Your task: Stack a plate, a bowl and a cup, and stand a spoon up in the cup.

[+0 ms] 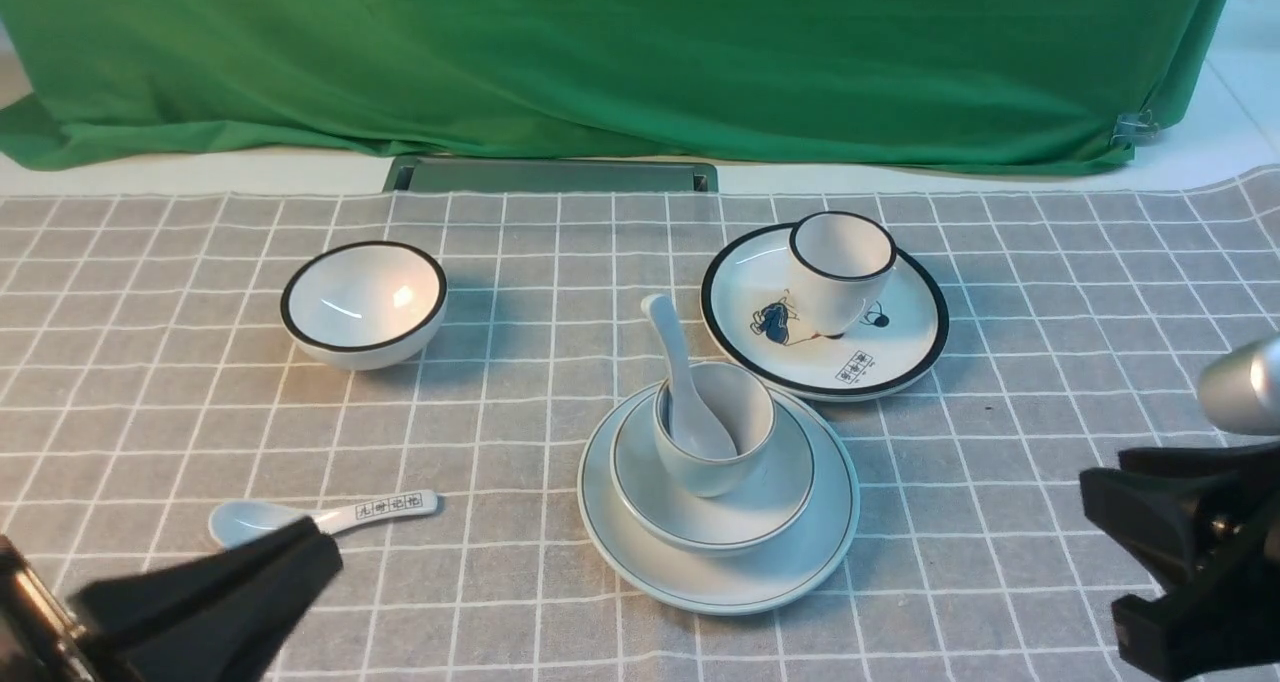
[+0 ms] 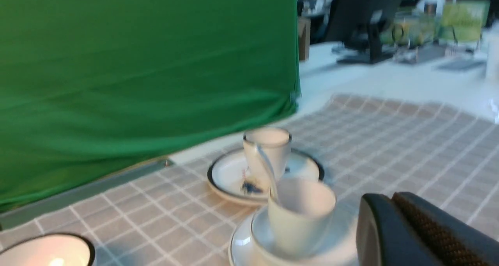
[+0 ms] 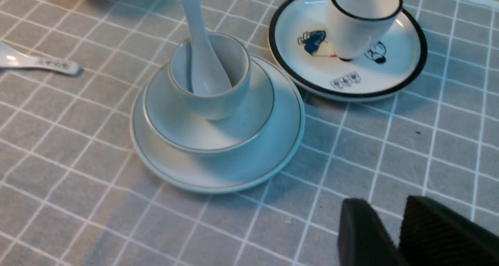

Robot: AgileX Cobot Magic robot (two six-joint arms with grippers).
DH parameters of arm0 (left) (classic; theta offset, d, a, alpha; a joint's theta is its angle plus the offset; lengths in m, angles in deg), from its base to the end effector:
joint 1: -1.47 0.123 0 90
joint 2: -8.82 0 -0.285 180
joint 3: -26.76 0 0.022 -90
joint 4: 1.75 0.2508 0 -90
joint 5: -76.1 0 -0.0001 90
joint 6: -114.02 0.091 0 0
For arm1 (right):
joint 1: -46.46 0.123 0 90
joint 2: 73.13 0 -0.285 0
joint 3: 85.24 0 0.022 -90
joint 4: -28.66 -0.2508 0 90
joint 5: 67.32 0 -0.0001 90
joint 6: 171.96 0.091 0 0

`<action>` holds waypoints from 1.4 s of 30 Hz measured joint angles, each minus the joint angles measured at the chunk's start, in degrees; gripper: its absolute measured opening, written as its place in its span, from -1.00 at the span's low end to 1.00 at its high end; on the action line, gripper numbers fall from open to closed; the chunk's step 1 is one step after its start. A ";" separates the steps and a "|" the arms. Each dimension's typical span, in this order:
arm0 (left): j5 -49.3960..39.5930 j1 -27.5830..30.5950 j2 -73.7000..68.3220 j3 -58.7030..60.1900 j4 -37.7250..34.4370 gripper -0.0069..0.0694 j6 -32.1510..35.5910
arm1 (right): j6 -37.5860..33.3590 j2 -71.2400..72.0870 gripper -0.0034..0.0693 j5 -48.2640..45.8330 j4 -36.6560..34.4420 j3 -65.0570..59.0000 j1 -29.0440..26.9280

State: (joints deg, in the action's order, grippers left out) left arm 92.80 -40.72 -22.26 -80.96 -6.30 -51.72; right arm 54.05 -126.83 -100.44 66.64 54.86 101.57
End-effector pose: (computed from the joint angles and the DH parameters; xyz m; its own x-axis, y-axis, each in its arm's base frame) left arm 0.0724 -0.0628 0.2387 0.1544 0.0920 -0.9837 0.6375 0.7514 0.1704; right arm 0.1147 0.1108 0.3149 -0.4206 -0.2375 -0.8756 -0.5271 0.8495 0.0228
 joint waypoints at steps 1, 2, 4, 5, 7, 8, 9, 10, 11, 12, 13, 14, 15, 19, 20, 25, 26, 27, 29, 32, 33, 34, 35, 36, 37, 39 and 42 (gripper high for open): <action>0.00 0.00 0.00 0.59 0.33 -0.79 -0.01 | 0.00 0.00 -0.34 -0.37 -0.09 -0.02 0.04; 0.05 0.00 0.00 1.31 0.55 -0.79 -0.35 | 0.00 0.00 -0.33 -0.72 -0.17 -0.02 0.04; 0.11 0.00 0.00 2.66 0.67 -0.79 -0.50 | 0.00 0.07 -0.32 -0.86 -0.23 -0.02 0.06; 0.11 0.00 0.05 3.33 0.73 -0.79 -0.50 | 0.00 0.07 -0.32 -0.86 -0.23 -0.02 0.06; 0.11 0.00 0.05 4.60 0.84 -0.79 -0.50 | 0.00 0.18 -0.32 -0.98 -0.23 -0.02 0.06; 0.11 0.00 0.05 4.60 0.84 -0.79 -0.50 | 0.07 0.18 -0.31 -1.02 -0.23 -0.02 0.06; -0.03 0.00 0.05 5.08 0.84 -0.79 -0.50 | 1.81 0.28 -0.31 -1.39 0.63 -0.02 0.06; -0.03 0.00 0.05 5.26 0.84 -0.79 -0.50 | 3.74 0.33 -0.30 -2.34 2.24 -0.02 0.06; -0.08 0.00 0.05 5.29 0.84 -0.79 -0.50 | 5.72 0.52 -0.29 -3.98 4.22 -0.02 0.06; -0.08 0.00 0.05 5.29 0.84 -0.79 -0.50 | 5.94 0.69 -0.29 -4.26 4.44 -0.02 0.06; -0.15 0.00 0.05 5.29 0.84 -0.79 -0.50 | 7.18 1.52 -0.28 -5.65 5.06 -0.02 -0.51; -0.15 0.00 0.05 5.29 0.84 -0.79 -0.50 | 7.58 2.76 -0.27 -5.81 4.78 -0.02 -2.05; -0.15 0.00 0.05 5.29 0.84 -0.79 -0.50 | 7.91 3.68 -0.26 -5.65 4.55 -0.02 -3.55; -0.30 0.00 0.05 5.29 0.84 -0.79 -0.50 | 8.63 8.28 -0.27 -5.29 2.47 -0.02 -13.59; -0.30 0.00 0.05 5.29 0.84 -0.79 -0.50 | 8.53 9.28 -0.31 -5.10 0.86 -0.08 -15.74; -0.30 0.00 0.05 5.29 0.84 -0.79 -0.50 | -10.50 16.87 -0.82 5.90 -14.69 -5.42 -31.21; -0.30 0.00 0.05 5.29 0.84 -0.79 -0.50 | -16.74 18.64 -0.84 9.05 -18.58 -8.09 -34.75; -0.30 0.00 0.05 5.29 0.84 -0.79 -0.50 | -21.60 19.78 -0.86 11.37 -21.39 -10.52 -37.63; -0.30 0.00 0.05 5.29 0.84 -0.79 -0.50 | -32.62 24.31 -0.86 16.24 -27.85 -17.17 -44.42; -0.36 0.00 0.05 5.29 0.84 -0.79 -0.50 | -40.44 31.62 -0.86 22.73 -32.13 -28.12 -52.37; -0.36 0.00 0.05 5.29 0.84 -0.79 -0.50 | -42.04 33.53 -0.86 24.20 -32.41 -30.93 -53.47; -0.36 0.00 0.05 5.29 0.84 -0.79 -0.50 | -43.27 35.37 -0.86 25.35 -32.70 -33.46 -54.13; -0.36 0.00 0.05 5.29 0.84 -0.79 -0.50 | -44.40 36.73 -0.86 26.31 -32.76 -35.15 -54.40; -0.36 0.00 0.05 5.29 0.84 -0.79 -0.50 | -45.59 38.51 -0.86 26.75 -32.97 -36.76 -54.63; -0.36 0.00 0.05 5.29 0.84 -0.79 -0.50 | -46.01 39.76 -0.86 26.58 -32.97 -37.27 -54.75; -0.36 0.00 0.05 5.29 0.84 -0.79 -0.55 | -46.01 41.77 -0.86 25.14 -33.02 -37.54 -54.81; -0.36 0.00 0.05 5.29 0.84 -0.79 -0.55 | -46.49 45.07 -0.86 21.50 -33.09 -37.68 -54.87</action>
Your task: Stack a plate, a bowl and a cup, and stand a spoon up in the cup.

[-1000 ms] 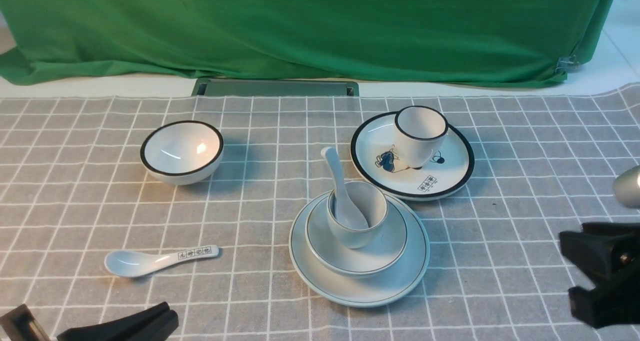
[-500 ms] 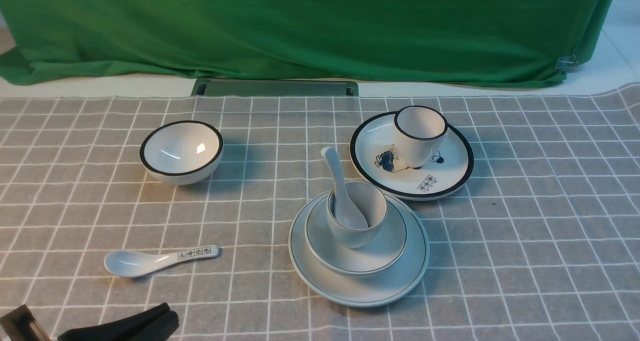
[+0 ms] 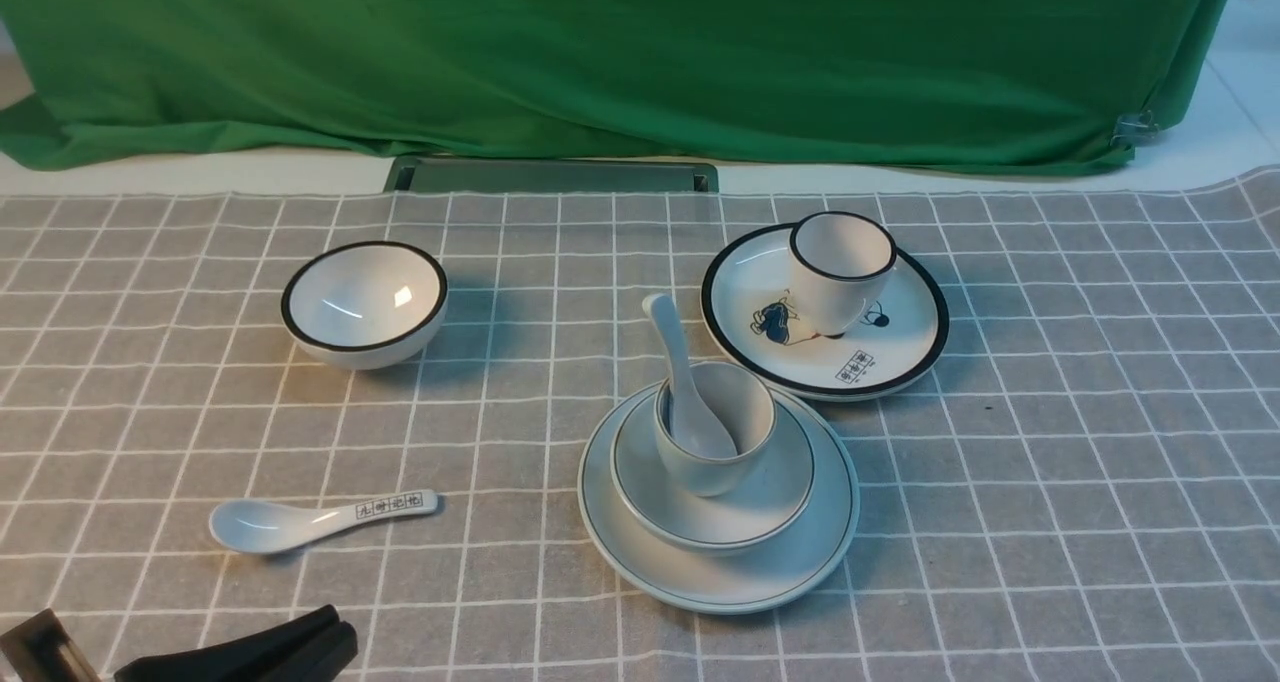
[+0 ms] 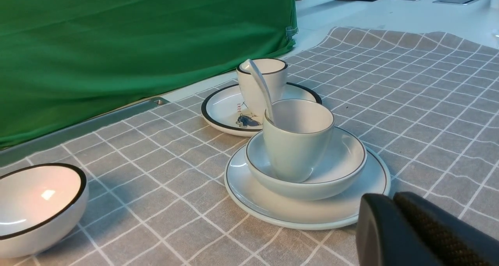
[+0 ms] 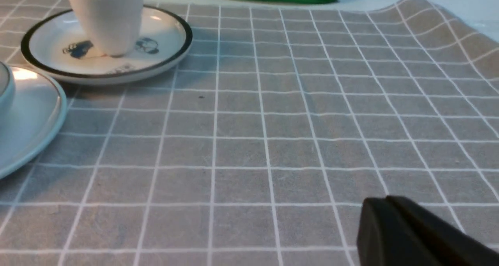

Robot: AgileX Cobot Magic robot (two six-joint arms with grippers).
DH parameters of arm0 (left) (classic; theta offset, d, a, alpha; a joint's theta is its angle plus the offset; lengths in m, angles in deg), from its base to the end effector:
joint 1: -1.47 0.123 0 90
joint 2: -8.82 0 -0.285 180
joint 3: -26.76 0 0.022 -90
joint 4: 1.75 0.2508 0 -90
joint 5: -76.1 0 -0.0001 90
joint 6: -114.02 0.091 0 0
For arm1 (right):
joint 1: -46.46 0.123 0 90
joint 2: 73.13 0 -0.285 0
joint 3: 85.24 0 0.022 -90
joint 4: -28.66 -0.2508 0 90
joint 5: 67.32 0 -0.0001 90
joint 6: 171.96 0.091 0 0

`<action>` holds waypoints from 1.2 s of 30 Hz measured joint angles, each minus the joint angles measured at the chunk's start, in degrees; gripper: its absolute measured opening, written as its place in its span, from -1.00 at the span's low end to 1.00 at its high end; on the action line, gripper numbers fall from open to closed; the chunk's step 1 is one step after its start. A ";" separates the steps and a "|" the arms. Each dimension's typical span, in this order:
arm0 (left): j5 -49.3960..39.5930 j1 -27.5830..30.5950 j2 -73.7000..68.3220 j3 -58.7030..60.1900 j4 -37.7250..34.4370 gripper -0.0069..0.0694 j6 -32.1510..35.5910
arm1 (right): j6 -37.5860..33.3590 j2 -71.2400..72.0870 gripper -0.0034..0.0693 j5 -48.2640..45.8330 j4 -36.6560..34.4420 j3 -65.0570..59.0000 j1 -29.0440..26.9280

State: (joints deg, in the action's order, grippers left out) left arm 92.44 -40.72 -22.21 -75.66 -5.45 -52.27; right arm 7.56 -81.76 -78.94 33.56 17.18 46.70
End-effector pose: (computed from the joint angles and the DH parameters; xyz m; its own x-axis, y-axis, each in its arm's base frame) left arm 0.0688 -0.0602 0.2070 0.0868 0.1594 -0.9834 0.6530 0.7364 0.1770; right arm 0.0572 -0.0013 0.1919 -0.1361 -0.0926 -0.9864 0.0003 0.9956 -0.0935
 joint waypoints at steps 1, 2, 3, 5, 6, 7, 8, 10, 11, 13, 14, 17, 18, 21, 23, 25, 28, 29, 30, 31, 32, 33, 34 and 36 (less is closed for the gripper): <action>0.06 0.00 0.00 0.00 0.12 -0.79 0.00 | -0.30 0.48 -0.86 -0.34 0.00 0.00 0.06; -0.06 0.00 0.00 0.00 0.13 -0.79 0.00 | -0.68 0.74 -0.86 -1.09 -0.04 0.00 0.26; -0.06 0.00 0.00 0.00 0.13 -0.79 0.00 | -0.90 0.75 -0.86 -1.48 -0.04 0.00 0.40; -0.06 0.00 0.00 0.00 0.17 -0.79 0.00 | -0.92 0.75 -0.86 -1.77 -0.06 0.00 0.68; -0.14 0.00 0.00 0.00 0.17 -0.79 0.00 | -0.92 0.75 -0.86 -1.89 -0.06 0.00 0.76; -0.14 0.00 0.00 0.00 0.17 -0.79 0.00 | -0.92 0.75 -0.86 -1.90 -0.06 0.00 0.88; -0.14 0.00 0.00 0.00 0.17 -0.79 0.00 | -0.92 0.75 -0.86 -1.90 -0.06 0.00 0.88; -0.18 0.00 0.00 0.00 0.17 -0.79 0.00 | -0.92 0.75 -0.85 -1.90 -0.06 0.00 0.91; -0.18 0.00 0.00 0.00 0.17 -0.79 0.00 | -0.92 0.75 -0.85 -1.90 -0.06 0.00 0.99; -0.18 0.00 0.00 0.00 0.17 -0.79 0.00 | -0.92 0.79 -0.85 -1.90 -0.06 0.00 1.01; -0.18 0.00 0.00 0.00 0.17 -0.79 0.00 | -0.92 0.79 -0.84 -1.90 -0.06 0.00 1.01; -0.18 0.00 0.00 0.00 0.17 -0.79 0.00 | -0.94 0.79 -0.82 -1.90 -0.06 0.00 1.01; -0.18 0.00 0.00 0.00 0.17 -0.79 0.00 | -0.94 0.79 -0.81 -1.90 -0.06 0.00 1.06; -0.20 0.00 0.00 0.00 0.17 -0.79 -0.13 | -0.94 0.79 -0.81 -1.90 -0.06 0.00 1.06; -0.20 0.00 0.00 0.00 0.17 -0.79 -0.13 | -0.94 0.79 -0.81 -1.90 -0.06 0.00 1.06; -0.25 0.00 0.00 0.00 0.17 -0.79 -0.13 | -0.94 0.79 -0.79 -1.90 -0.11 0.00 1.06; -0.31 0.00 0.00 0.00 0.17 -0.79 -0.13 | -0.98 0.79 -0.77 -1.95 -0.11 0.00 1.06; -0.13 0.00 0.00 0.00 0.17 -0.79 0.02 | -0.98 0.79 -0.76 -1.95 -0.11 0.00 1.06; 0.14 0.16 0.00 0.00 0.07 -0.79 0.80 | -0.98 0.79 -0.75 -1.95 -0.11 0.00 1.06; 0.65 0.92 0.00 0.00 -0.61 -0.79 1.78 | -0.98 0.79 -0.75 -1.95 -0.11 0.00 1.06; 0.76 1.15 0.00 0.00 -0.80 -0.79 2.19 | -0.98 0.79 -0.74 -1.95 -0.11 0.00 1.06; 2.08 3.53 0.00 0.00 -2.43 -0.79 2.87 | -0.98 0.79 -0.73 -1.90 -0.11 0.00 1.06; 3.06 5.59 0.00 0.00 -3.18 -0.79 2.95 | -0.98 0.79 -0.73 -1.90 -0.11 0.00 1.06; 4.73 13.17 0.95 0.00 -3.74 -0.79 2.49 | -0.98 0.79 -0.72 -1.90 -0.11 0.00 1.06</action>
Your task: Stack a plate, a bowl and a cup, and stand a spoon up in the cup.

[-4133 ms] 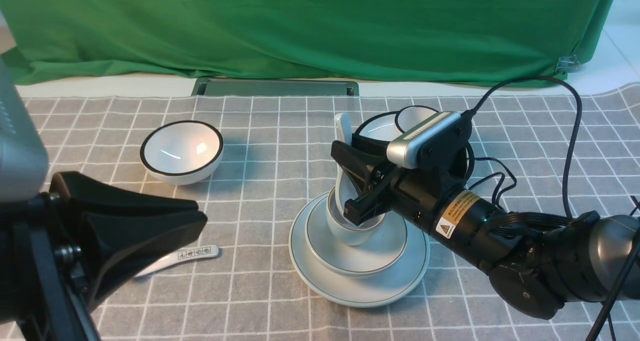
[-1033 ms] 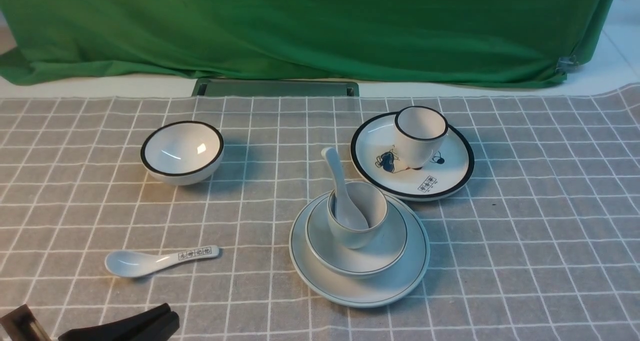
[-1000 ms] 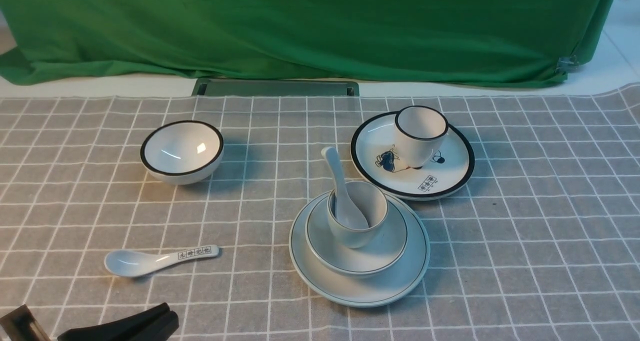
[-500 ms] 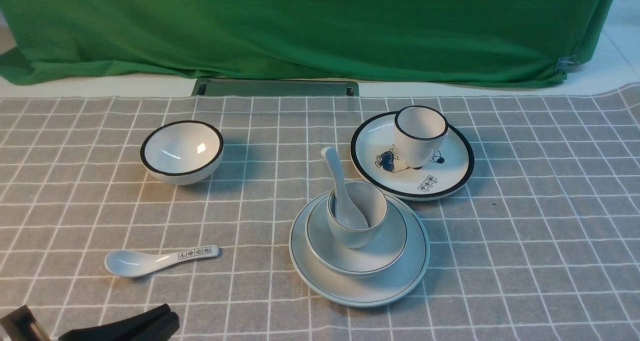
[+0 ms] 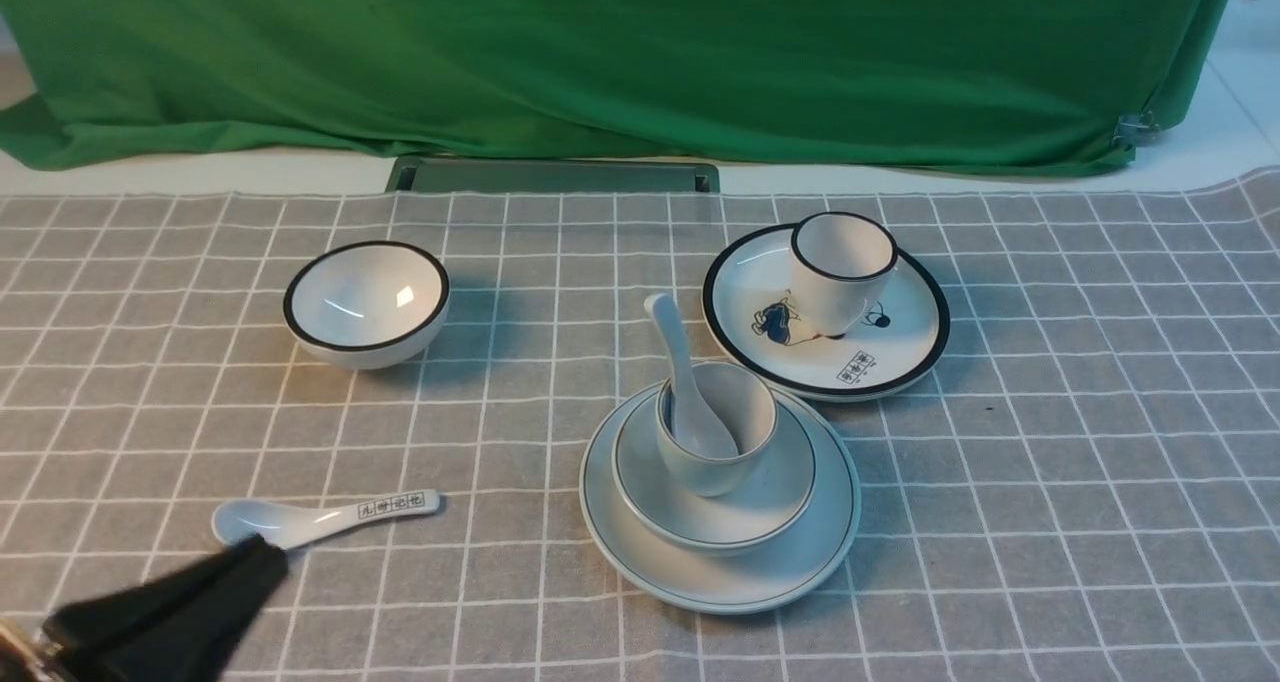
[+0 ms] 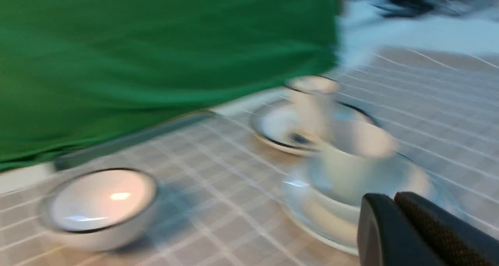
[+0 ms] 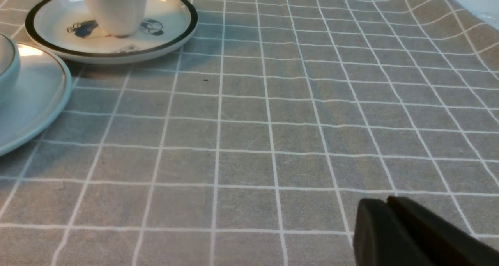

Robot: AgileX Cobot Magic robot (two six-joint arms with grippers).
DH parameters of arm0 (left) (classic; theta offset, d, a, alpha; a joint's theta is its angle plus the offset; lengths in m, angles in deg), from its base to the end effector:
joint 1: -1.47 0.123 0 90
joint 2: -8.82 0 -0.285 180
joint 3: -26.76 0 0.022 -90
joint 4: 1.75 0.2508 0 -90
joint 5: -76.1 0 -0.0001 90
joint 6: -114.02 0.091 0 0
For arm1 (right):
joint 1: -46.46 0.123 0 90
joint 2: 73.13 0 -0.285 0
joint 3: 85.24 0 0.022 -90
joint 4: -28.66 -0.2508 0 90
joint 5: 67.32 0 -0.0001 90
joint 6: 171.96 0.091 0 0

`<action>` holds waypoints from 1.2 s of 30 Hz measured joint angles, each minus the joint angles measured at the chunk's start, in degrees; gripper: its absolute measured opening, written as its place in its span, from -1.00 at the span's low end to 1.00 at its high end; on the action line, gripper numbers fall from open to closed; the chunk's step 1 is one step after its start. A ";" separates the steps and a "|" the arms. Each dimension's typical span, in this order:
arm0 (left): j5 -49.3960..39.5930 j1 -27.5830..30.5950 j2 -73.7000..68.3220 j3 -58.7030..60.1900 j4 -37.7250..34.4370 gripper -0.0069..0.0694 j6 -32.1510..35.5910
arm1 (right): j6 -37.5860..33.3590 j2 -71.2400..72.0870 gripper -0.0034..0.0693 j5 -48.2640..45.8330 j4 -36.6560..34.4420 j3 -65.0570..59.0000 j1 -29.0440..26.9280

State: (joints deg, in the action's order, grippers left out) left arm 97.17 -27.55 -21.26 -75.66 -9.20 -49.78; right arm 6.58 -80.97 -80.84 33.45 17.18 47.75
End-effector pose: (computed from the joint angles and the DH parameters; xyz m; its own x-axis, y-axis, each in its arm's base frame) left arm 0.0806 -0.0399 0.2158 0.1202 0.1168 -0.9859 0.4302 0.8889 0.1578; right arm 0.0558 -0.0005 0.1897 -0.1534 -0.1100 -0.9820 -0.0197 0.9939 -0.1083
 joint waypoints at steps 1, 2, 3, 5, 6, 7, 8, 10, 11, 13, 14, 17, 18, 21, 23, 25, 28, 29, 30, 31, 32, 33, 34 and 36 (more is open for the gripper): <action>0.00 4.03 0.94 0.00 0.29 -0.79 -0.31 | -0.06 0.00 -0.71 0.00 0.00 0.00 0.00; -0.06 4.88 1.18 0.00 0.45 -0.79 -0.67 | -0.06 0.00 -0.70 0.00 0.00 0.00 0.00; -1.21 12.47 3.90 0.00 1.43 -0.79 -2.94 | -0.11 0.00 -0.68 0.00 0.00 0.00 0.00; -3.54 19.84 7.72 0.00 1.73 -0.79 -5.38 | -0.11 0.05 -0.67 0.00 0.00 0.00 0.00; -5.54 22.87 9.57 0.00 1.79 -0.79 -6.42 | -0.11 0.00 -0.67 0.00 0.00 0.00 0.00; -7.52 25.70 11.50 0.00 1.79 -0.79 -7.34 | -0.11 0.00 -0.67 0.00 0.00 0.00 0.00; -10.45 28.79 13.90 0.00 1.79 -0.79 -8.13 | -0.11 0.00 -0.66 0.00 0.00 0.00 0.00; -16.47 32.57 18.07 0.00 1.79 -0.79 -8.89 | -0.11 0.05 -0.66 0.00 0.00 0.00 0.00; -22.32 34.87 20.61 0.00 1.73 -0.79 -9.09 | -0.11 0.00 -0.65 0.00 0.00 0.00 0.00; -28.83 35.75 21.70 0.00 1.73 -0.79 -9.15 | -0.11 0.05 -0.63 -0.07 0.00 0.00 0.00; -31.76 35.92 21.97 0.02 1.73 -0.79 -9.15 | -0.11 0.05 -0.63 0.05 0.00 0.00 0.00; -34.51 35.99 22.21 0.02 0.85 -0.79 -9.20 | -0.11 0.05 -0.61 -0.01 0.00 0.00 0.00; -34.32 35.99 22.21 0.02 0.49 -0.79 -9.20 | -0.11 0.05 -0.60 -0.01 0.00 0.00 0.00; -34.00 35.99 22.21 0.02 0.80 -0.79 -9.10 | -0.11 0.05 -0.57 -0.01 0.00 0.00 0.00; -33.92 35.99 22.21 0.02 1.34 -0.79 -8.62 | -0.11 0.05 -0.55 -0.01 0.00 0.00 0.00; -33.88 35.99 22.21 0.02 1.84 -0.79 -7.84 | -0.16 0.05 -0.51 -0.01 0.00 0.00 0.00; -33.88 35.99 22.21 0.02 2.24 -0.79 -7.58 | -0.16 0.05 -0.48 -0.01 0.00 0.00 0.00; -33.88 35.99 22.21 0.02 2.24 -0.79 -7.59 | -0.16 0.05 -0.48 -0.01 0.00 0.00 0.00; -33.88 35.99 22.21 0.02 2.28 -0.79 -7.59 | -0.16 0.05 -0.46 -0.01 0.00 0.00 0.00; -33.88 35.99 22.21 0.02 2.34 -0.79 -7.59 | -0.16 0.05 -0.46 -0.01 0.00 0.00 0.00; -33.88 35.99 22.21 0.02 2.41 -0.79 -7.59 | -0.16 0.05 -0.46 -0.01 0.00 0.00 0.00; -33.88 35.99 22.21 0.02 2.47 -0.79 -7.51 | -0.16 0.05 -0.45 -0.01 0.00 0.00 0.00; -33.88 35.99 22.21 0.02 2.46 -0.79 -7.44 | -0.16 0.05 -0.45 -0.01 0.00 0.00 0.00; -33.88 35.99 22.21 0.02 2.46 -0.79 -7.44 | -0.16 0.05 -0.43 -0.01 0.00 0.00 0.00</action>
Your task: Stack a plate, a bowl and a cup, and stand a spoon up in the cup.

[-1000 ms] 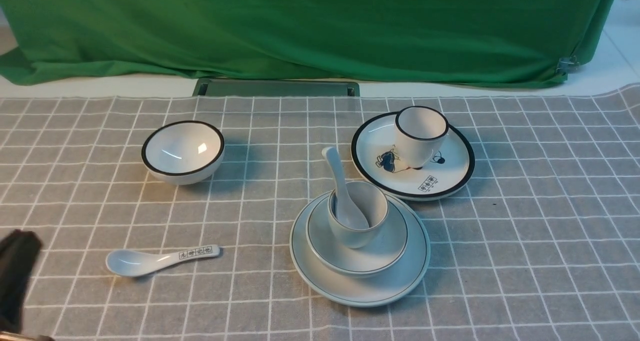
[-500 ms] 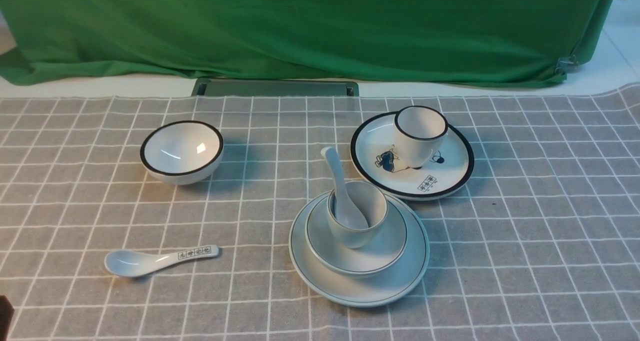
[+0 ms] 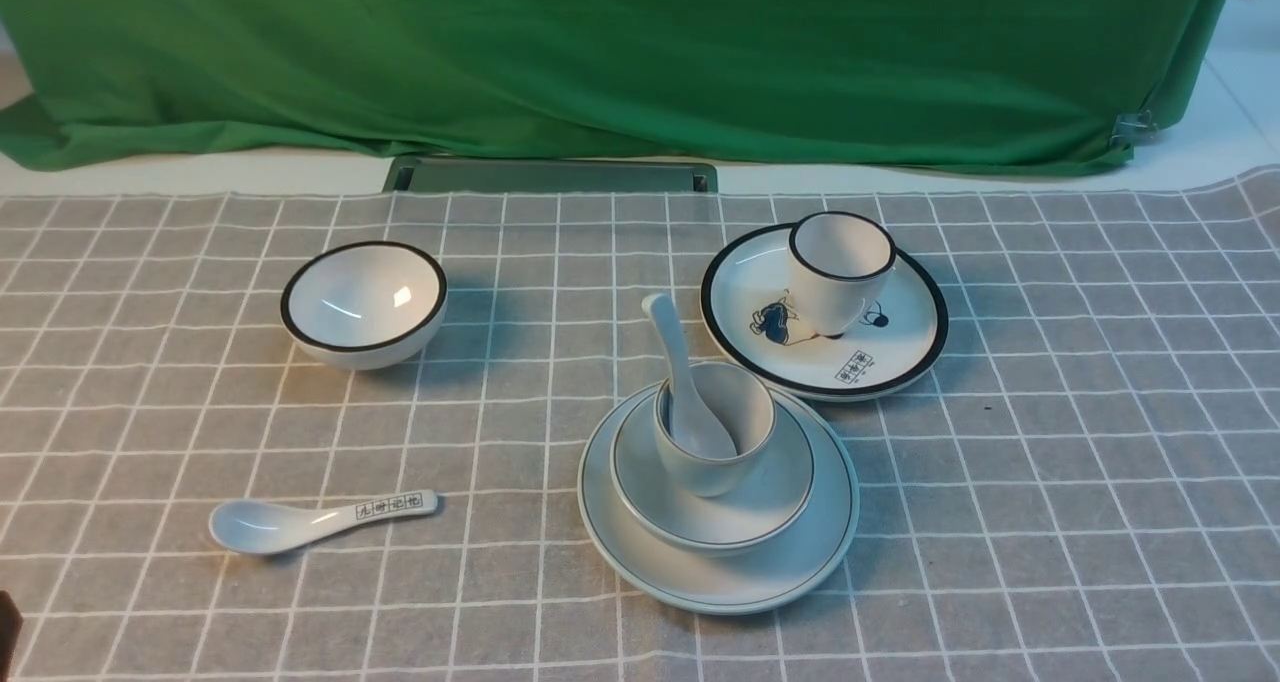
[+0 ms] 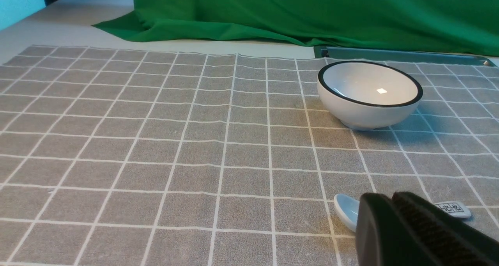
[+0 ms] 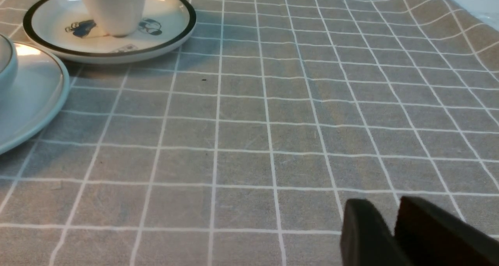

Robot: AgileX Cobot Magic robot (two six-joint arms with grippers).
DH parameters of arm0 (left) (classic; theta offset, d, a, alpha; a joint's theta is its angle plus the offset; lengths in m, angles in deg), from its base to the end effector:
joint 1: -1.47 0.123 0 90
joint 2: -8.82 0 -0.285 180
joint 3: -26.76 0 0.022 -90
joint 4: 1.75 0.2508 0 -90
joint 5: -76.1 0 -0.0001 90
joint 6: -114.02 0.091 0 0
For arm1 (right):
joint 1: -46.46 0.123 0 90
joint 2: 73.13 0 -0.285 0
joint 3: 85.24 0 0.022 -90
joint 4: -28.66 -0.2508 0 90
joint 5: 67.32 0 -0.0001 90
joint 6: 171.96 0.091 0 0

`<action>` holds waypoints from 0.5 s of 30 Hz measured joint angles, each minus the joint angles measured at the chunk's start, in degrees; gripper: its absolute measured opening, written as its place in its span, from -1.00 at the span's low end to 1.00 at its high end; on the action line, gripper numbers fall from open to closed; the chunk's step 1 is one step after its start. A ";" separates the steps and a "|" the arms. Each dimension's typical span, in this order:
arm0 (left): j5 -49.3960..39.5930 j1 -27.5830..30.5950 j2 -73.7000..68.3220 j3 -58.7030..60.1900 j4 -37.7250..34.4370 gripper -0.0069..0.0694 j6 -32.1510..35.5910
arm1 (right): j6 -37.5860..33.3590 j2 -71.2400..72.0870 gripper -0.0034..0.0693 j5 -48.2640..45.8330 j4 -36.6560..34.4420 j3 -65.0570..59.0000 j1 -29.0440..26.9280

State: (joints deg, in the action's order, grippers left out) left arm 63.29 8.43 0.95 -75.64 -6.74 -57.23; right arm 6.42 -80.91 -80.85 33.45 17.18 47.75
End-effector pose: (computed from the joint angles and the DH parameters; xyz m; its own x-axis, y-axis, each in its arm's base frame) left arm 0.0558 0.0050 0.1906 -0.1487 0.0501 -0.9876 -0.0923 0.9937 0.0643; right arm 0.0557 -0.0005 0.1897 -0.1524 -0.1128 -0.9819 -0.0200 0.9936 -0.1110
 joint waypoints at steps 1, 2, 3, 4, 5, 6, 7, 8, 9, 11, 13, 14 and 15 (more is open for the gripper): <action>0.00 0.00 0.00 0.00 0.00 -0.79 0.00 | 0.00 0.00 -0.42 0.00 0.00 0.00 0.00; 0.00 0.00 0.00 0.00 0.00 -0.79 0.00 | 0.00 0.00 -0.41 0.00 0.00 0.00 0.00; 0.00 0.00 0.00 0.00 0.00 -0.79 0.00 | 0.00 0.00 -0.41 0.00 0.00 0.00 0.00; 0.00 0.00 0.00 0.00 0.00 -0.79 0.00 | 0.00 0.00 -0.40 0.00 0.00 0.00 0.00; 0.00 0.00 0.00 0.00 0.00 -0.79 0.00 | 0.00 0.00 -0.40 0.00 0.00 0.00 0.00; 0.00 0.00 0.00 0.00 0.00 -0.79 0.00 | 0.00 0.00 -0.38 0.00 0.00 0.00 0.00; 0.00 0.00 0.00 0.00 0.00 -0.79 0.00 | 0.00 0.00 -0.38 0.00 0.00 0.00 0.00; 0.00 0.00 0.00 0.00 0.00 -0.79 0.00 | 0.00 0.00 -0.37 0.00 0.00 0.00 0.00; 0.00 0.00 0.00 0.00 0.00 -0.79 0.00 | 0.00 0.00 -0.36 0.00 0.00 0.00 0.00; 0.00 0.00 0.00 0.00 0.00 -0.79 0.05 | 0.00 0.00 -0.35 0.00 0.00 0.00 0.00; 0.00 0.00 0.00 0.00 0.02 -0.79 0.05 | 0.00 0.00 -0.35 0.00 0.00 0.00 0.00; 0.00 0.00 0.00 0.00 0.07 -0.78 0.05 | 0.00 0.00 -0.34 0.00 0.00 0.00 0.00; 0.00 0.00 0.00 0.00 0.07 -0.78 0.05 | 0.00 0.00 -0.34 0.00 0.00 0.00 0.00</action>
State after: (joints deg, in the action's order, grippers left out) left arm 63.29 8.43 0.95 -75.64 -6.67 -57.18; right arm 6.42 -80.91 -80.85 33.45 17.18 47.75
